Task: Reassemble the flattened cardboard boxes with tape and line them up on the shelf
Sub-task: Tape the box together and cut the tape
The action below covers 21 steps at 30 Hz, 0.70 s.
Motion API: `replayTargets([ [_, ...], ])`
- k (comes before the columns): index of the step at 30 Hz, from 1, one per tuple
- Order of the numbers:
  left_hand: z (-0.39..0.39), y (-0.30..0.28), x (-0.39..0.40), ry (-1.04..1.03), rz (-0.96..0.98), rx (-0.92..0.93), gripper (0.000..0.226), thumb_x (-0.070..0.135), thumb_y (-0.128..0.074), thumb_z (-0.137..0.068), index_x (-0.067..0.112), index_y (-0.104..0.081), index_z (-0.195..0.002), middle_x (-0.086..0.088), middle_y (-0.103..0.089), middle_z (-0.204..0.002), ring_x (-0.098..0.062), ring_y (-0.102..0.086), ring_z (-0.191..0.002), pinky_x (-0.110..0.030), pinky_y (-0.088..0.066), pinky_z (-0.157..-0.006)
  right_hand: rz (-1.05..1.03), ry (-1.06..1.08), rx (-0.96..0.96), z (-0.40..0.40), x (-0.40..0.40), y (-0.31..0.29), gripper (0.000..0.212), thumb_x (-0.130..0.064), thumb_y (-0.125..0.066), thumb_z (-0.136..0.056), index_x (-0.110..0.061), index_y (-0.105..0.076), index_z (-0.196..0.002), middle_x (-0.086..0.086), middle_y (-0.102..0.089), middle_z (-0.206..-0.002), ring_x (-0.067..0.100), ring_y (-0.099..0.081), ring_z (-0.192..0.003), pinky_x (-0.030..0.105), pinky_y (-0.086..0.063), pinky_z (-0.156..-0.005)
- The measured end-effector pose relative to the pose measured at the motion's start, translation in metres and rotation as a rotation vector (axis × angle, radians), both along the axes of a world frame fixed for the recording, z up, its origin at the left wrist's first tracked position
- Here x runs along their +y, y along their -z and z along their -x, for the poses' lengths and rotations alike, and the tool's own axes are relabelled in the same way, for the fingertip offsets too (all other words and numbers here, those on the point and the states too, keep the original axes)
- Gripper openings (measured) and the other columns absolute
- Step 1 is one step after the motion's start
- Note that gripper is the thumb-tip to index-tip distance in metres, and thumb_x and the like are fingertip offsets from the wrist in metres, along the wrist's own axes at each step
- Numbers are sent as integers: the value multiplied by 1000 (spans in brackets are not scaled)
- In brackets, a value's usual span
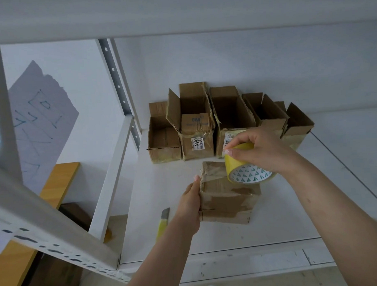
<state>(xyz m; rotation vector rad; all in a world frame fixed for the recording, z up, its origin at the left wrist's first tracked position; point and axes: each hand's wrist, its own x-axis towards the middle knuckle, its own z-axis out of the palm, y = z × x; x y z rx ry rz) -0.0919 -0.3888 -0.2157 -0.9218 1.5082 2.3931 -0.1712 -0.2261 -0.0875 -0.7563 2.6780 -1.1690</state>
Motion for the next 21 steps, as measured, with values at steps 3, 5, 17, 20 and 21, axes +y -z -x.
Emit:
replayTargets([
  [3,3,6,4,-10,119,-12,28,36,-44,-103,21,-61,-120,-8,-68,-110,-25,-66,-101,-41,-56,-87,0,0,7,-1,0,1,12,-38,-72,-82,-45,-71,-73,-30,-63,-88,-6,-53,-91,30,-43,-76],
  [5,3,6,2,12,181,-11,24,28,-43,-104,20,-61,-117,-10,-68,-110,-26,-65,-101,-41,-57,-85,-11,5,15,-1,-1,1,10,-39,-72,-82,-45,-71,-74,-32,-61,-87,-8,-52,-88,27,-42,-74],
  [17,28,-61,-6,793,1432,645,133,82,-67,-59,29,9,-154,5,5,-164,-8,17,-147,-45,10,-120,-120,-57,-6,3,-5,-11,12,-53,-69,-81,-40,-69,-81,-22,-66,-87,-5,-59,-84,25,-45,-73],
  [20,32,-49,-1,830,1576,556,134,84,-68,-56,17,-8,-155,-2,-23,-158,-21,-15,-147,-47,-8,-122,17,-83,-169,5,9,-14,39,-69,-65,-65,-40,-71,-92,-24,-67,-95,-7,-61,-92,27,-50,-82],
  [21,33,-46,-2,819,1611,555,130,84,-67,-55,18,-15,-153,-1,-29,-155,-22,-21,-144,-44,-13,-121,63,-73,-211,7,18,-12,49,-74,-64,-59,-41,-72,-95,-19,-69,-99,0,-62,-98,32,-51,-88],
])
